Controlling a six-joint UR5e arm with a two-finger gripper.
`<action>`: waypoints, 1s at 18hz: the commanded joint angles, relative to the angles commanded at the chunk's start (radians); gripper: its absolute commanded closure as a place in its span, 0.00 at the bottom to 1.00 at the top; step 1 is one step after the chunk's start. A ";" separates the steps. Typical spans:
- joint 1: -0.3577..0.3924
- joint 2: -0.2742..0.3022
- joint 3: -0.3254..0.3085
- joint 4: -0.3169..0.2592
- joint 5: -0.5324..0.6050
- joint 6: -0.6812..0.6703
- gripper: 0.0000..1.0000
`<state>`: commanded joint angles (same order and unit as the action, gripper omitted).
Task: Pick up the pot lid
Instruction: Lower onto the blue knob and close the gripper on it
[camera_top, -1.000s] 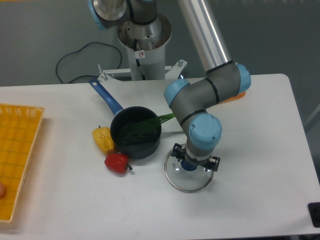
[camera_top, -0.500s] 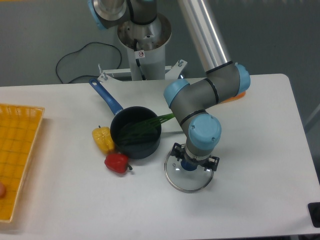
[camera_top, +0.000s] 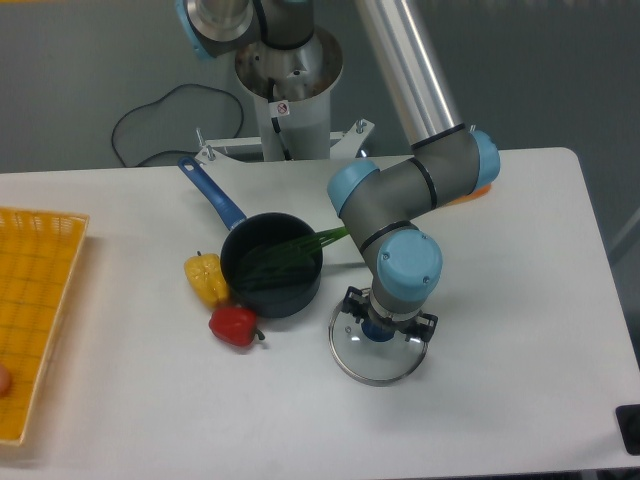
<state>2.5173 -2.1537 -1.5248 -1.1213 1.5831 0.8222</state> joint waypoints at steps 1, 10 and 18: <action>0.000 -0.002 0.002 0.000 -0.002 0.000 0.19; -0.003 0.000 0.002 -0.002 -0.005 -0.002 0.45; 0.000 0.012 0.021 -0.008 0.003 0.000 0.52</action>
<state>2.5172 -2.1415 -1.5034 -1.1290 1.5861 0.8222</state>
